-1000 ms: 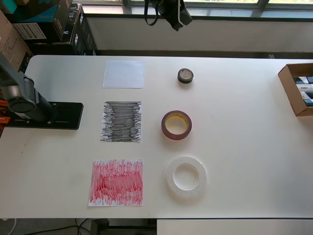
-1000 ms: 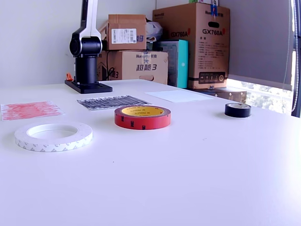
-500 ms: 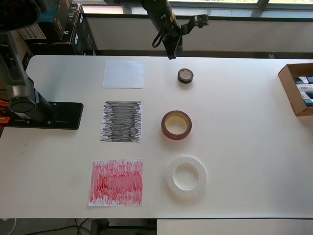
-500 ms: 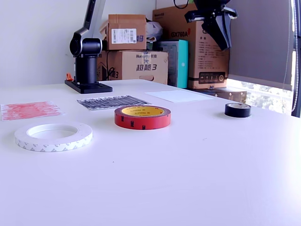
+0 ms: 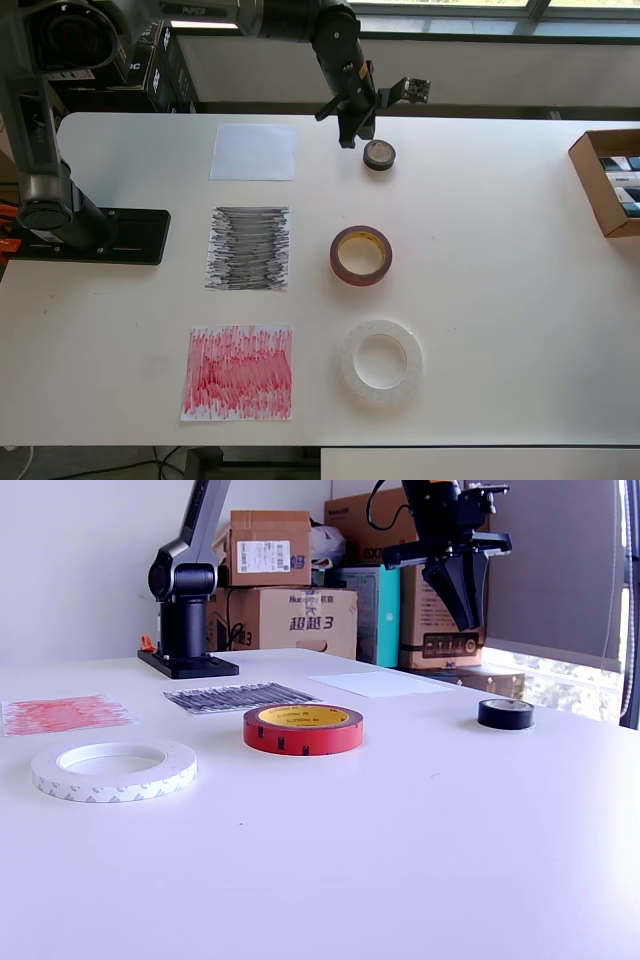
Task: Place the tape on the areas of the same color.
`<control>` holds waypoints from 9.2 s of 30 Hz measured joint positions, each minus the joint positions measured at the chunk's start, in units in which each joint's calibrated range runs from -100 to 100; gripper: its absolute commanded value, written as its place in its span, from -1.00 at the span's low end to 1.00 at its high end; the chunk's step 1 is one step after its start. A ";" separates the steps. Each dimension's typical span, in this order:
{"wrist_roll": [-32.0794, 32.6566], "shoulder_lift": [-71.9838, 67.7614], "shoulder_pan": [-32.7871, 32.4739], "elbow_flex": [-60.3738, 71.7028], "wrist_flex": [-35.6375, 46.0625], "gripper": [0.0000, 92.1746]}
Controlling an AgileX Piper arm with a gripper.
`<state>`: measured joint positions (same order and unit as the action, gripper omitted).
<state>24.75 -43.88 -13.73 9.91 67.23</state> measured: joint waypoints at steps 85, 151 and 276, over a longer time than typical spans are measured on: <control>-3.09 -15.51 0.80 4.51 -7.87 -0.45; -24.72 47.28 21.70 -66.90 -38.16 -1.00; -24.00 49.96 29.93 -48.58 -28.54 -0.23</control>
<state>0.76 6.08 16.20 -38.66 38.69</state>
